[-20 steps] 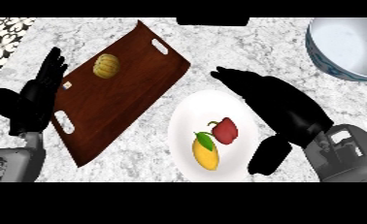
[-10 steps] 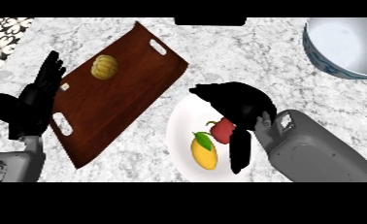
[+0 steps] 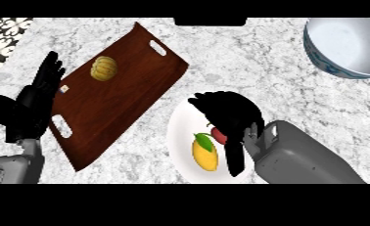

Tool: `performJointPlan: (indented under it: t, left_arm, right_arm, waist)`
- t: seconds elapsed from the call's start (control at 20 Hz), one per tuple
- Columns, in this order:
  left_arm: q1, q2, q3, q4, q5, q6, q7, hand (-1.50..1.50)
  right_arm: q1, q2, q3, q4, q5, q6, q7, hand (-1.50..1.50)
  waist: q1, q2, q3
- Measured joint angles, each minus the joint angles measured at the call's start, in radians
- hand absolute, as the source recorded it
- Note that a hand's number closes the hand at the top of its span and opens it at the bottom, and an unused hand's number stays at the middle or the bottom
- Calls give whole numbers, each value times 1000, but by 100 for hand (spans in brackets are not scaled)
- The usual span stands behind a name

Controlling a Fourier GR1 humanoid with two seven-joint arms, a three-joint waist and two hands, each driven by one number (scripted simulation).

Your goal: Pick the lemon from the plate and place it in the bowl

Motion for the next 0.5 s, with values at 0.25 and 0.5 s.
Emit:
performJointPlan:
  t: [0.25, 0.5]
  left_arm:
    - [15, -12, 18, 22, -5, -20, -26, 0]
    - [-5, -36, 22, 46, -34, -18, -37, 0]
  right_arm:
    - [42, 47, 7, 4, 143, -19, -45, -150]
    - [128, 92, 8, 10, 227, 0, -67, -150]
  waist:
    - [-2, 0, 0]
    - [-4, 0, 0]
